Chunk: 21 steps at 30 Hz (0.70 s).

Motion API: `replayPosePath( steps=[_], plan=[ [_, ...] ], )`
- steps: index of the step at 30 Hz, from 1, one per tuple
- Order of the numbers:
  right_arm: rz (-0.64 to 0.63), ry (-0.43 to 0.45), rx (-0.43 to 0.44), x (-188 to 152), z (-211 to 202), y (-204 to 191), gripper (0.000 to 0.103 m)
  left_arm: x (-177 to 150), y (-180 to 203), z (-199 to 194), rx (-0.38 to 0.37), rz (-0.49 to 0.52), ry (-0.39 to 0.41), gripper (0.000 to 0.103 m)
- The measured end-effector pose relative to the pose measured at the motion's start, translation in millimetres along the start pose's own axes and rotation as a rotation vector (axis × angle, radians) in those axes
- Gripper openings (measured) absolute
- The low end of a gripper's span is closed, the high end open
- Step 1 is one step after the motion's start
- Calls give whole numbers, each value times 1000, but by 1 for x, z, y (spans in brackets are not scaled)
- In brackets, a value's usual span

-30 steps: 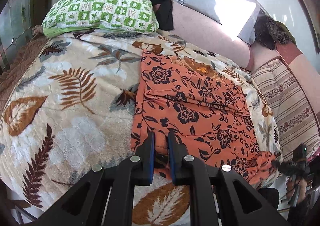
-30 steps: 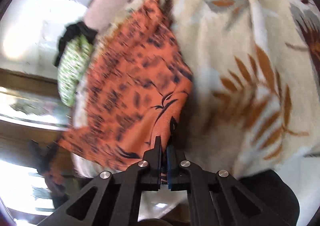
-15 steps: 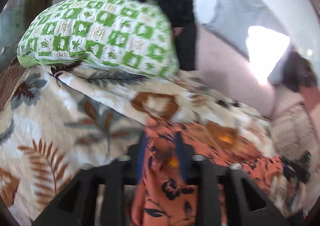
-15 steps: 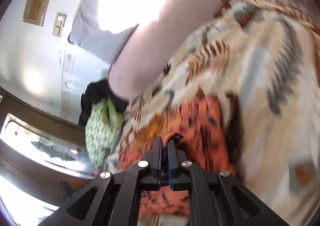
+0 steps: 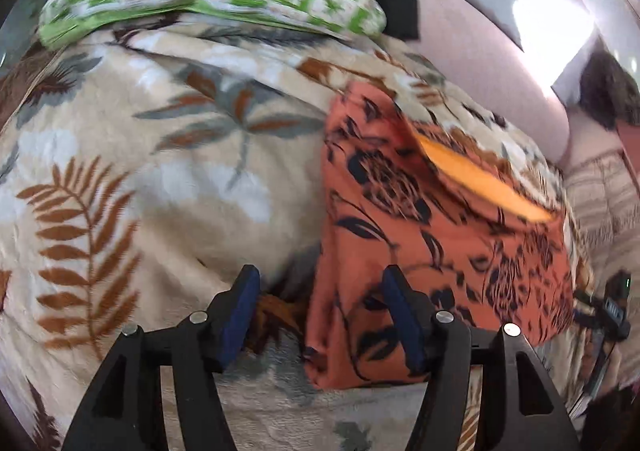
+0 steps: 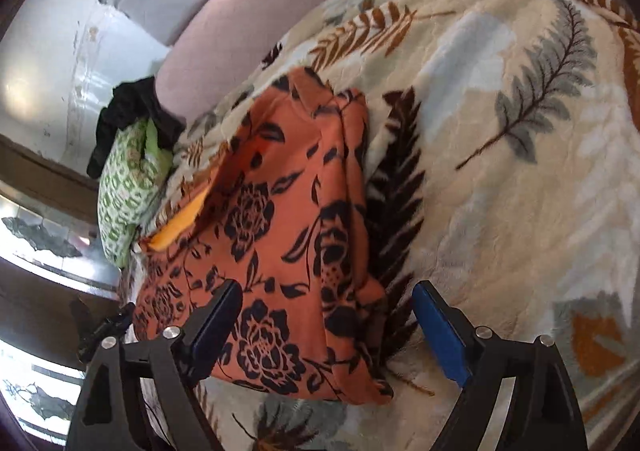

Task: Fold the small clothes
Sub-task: 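Fold the hem over onto the collar with both grippers and release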

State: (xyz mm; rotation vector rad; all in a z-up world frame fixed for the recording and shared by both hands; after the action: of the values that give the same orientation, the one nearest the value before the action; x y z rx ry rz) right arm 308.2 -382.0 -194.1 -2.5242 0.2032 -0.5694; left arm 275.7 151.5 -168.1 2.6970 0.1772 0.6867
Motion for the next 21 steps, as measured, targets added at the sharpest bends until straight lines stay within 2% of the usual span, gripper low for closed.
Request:
replayPosePath(
  steps=[3, 4, 5, 6, 7, 8, 11, 16, 18, 21],
  plan=[
    [-64, -27, -55, -5, 19, -15, 83, -6, 11, 26, 39, 37, -75, 66],
    [-90, -33, -80, -6, 23, -20, 77, -5, 14, 30, 42, 39, -72, 65],
    [-94, -45, -100, -6, 28, -20, 59, -3, 15, 34, 67, 43, -61, 59],
    [-77, -61, -100, -5, 32, -18, 50, -2, 18, 38, 71, 42, -68, 30],
    [-66, -76, -89, -4, 34, -17, 38, 0, 22, 42, 44, 24, -91, 21],
    [-65, -84, -91, -4, 34, -17, 33, 3, 23, 41, 60, 2, -97, 18],
    [-68, -81, -83, -1, 26, -27, 27, 11, 32, 28, 95, 20, -74, 16],
    [-95, -18, -39, 3, -19, -50, 24, 14, 53, -26, 48, 51, 0, 15],
    [-133, -12, -39, -7, -39, -60, 24, 2, 62, -56, 45, 83, 28, 15],
    [-159, -15, -45, -37, -67, -57, 24, -32, 64, -86, 12, 59, 34, 15]
  ],
)
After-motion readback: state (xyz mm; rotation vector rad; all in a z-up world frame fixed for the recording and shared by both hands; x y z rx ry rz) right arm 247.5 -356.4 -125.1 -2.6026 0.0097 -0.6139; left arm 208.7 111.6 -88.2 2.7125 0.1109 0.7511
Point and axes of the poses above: each gripper's, at about its wrist camera, not at the fingertips, and z roughly the way its jaws point, y to its right, x to its top, the point moved 6 cm from there along z, roughly the way its jaws point, and after that the axes turned 5 degrees about -x, right-handed, at the moved point
